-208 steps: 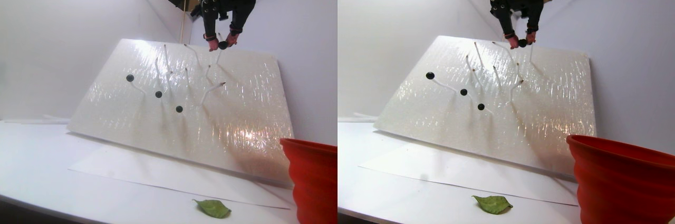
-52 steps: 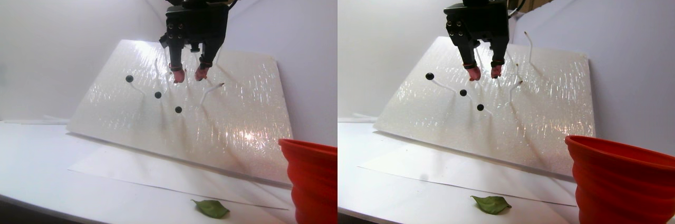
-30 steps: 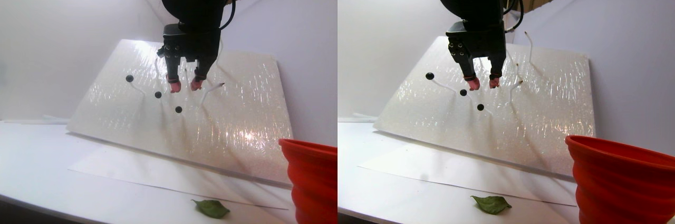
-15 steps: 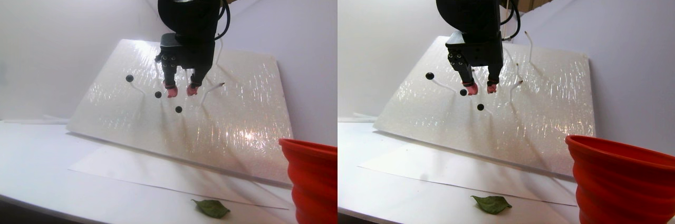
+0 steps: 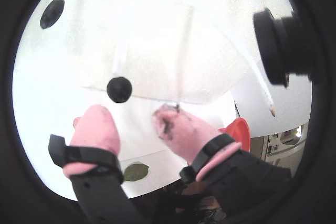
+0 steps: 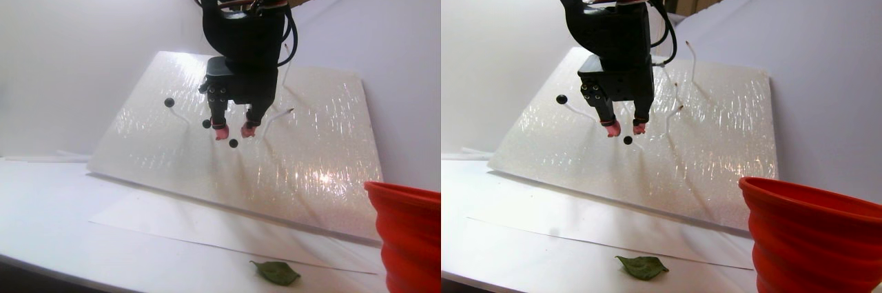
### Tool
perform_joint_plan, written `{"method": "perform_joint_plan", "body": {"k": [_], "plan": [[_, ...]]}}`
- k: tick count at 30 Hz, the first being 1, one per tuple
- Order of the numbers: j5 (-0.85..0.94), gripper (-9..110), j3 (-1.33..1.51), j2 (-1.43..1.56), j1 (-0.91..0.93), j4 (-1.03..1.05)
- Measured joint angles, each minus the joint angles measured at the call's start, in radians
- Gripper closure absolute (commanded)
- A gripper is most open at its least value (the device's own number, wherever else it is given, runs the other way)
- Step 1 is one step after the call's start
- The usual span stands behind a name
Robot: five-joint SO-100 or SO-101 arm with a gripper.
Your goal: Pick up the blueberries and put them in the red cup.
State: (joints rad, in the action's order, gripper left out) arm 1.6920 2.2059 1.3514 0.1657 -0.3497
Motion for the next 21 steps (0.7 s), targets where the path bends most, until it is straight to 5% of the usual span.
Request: {"method": "perform_joint_plan", "body": {"k": [21], "plan": [[0.0, 86, -0.109, -0.129, -0.003, -0.06]]}}
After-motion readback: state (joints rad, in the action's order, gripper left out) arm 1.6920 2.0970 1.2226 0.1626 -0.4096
